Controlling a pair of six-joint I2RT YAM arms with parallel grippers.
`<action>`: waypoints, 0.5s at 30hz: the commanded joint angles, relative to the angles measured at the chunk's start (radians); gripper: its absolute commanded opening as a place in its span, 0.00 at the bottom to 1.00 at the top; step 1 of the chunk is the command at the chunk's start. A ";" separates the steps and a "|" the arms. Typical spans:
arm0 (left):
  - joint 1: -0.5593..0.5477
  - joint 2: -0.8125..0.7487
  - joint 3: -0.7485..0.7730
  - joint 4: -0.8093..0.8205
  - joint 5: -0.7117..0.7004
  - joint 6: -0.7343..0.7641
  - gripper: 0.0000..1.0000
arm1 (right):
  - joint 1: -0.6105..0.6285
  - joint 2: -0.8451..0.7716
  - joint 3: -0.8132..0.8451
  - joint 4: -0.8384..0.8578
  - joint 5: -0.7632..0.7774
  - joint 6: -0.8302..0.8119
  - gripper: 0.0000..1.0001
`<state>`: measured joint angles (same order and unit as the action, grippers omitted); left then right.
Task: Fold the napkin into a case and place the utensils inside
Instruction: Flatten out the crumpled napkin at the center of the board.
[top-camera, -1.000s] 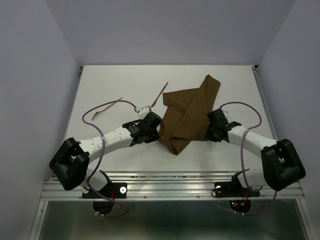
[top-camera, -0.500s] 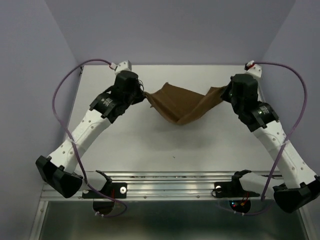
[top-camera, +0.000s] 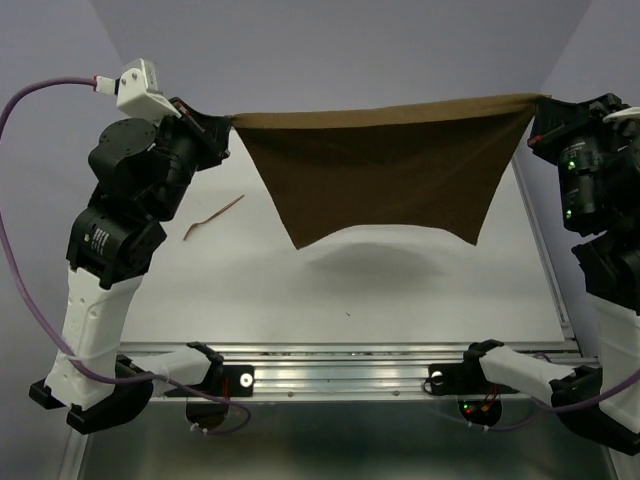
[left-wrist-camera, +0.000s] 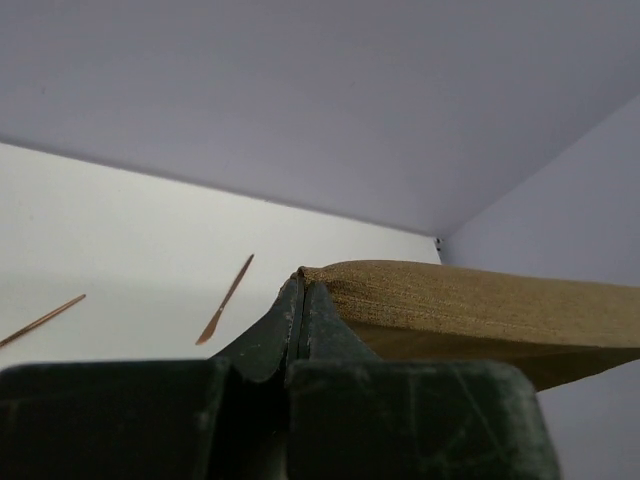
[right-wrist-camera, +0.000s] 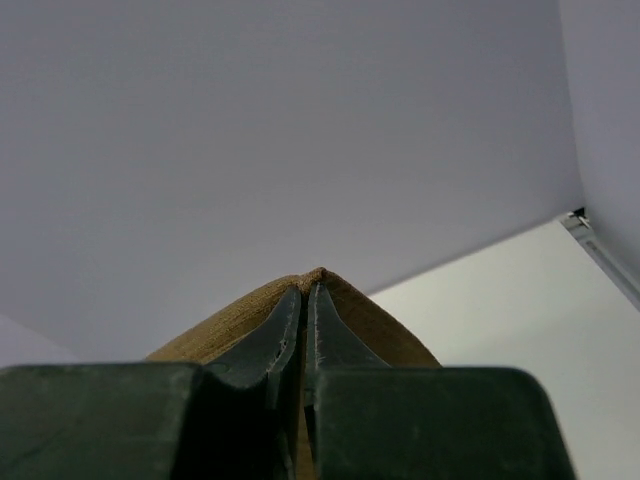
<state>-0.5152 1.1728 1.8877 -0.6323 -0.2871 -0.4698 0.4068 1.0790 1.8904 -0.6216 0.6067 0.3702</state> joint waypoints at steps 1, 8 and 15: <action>-0.002 -0.053 0.057 0.066 0.089 0.046 0.00 | 0.004 -0.022 0.067 0.039 -0.133 0.022 0.01; -0.002 -0.163 0.083 0.138 0.091 0.092 0.00 | 0.004 -0.048 0.110 0.062 -0.235 0.056 0.01; -0.002 -0.154 0.127 0.112 0.114 0.091 0.00 | 0.004 -0.090 0.056 0.060 -0.162 0.058 0.01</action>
<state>-0.5163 1.0195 2.0071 -0.5652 -0.1776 -0.4026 0.4076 1.0039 1.9614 -0.6102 0.3920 0.4244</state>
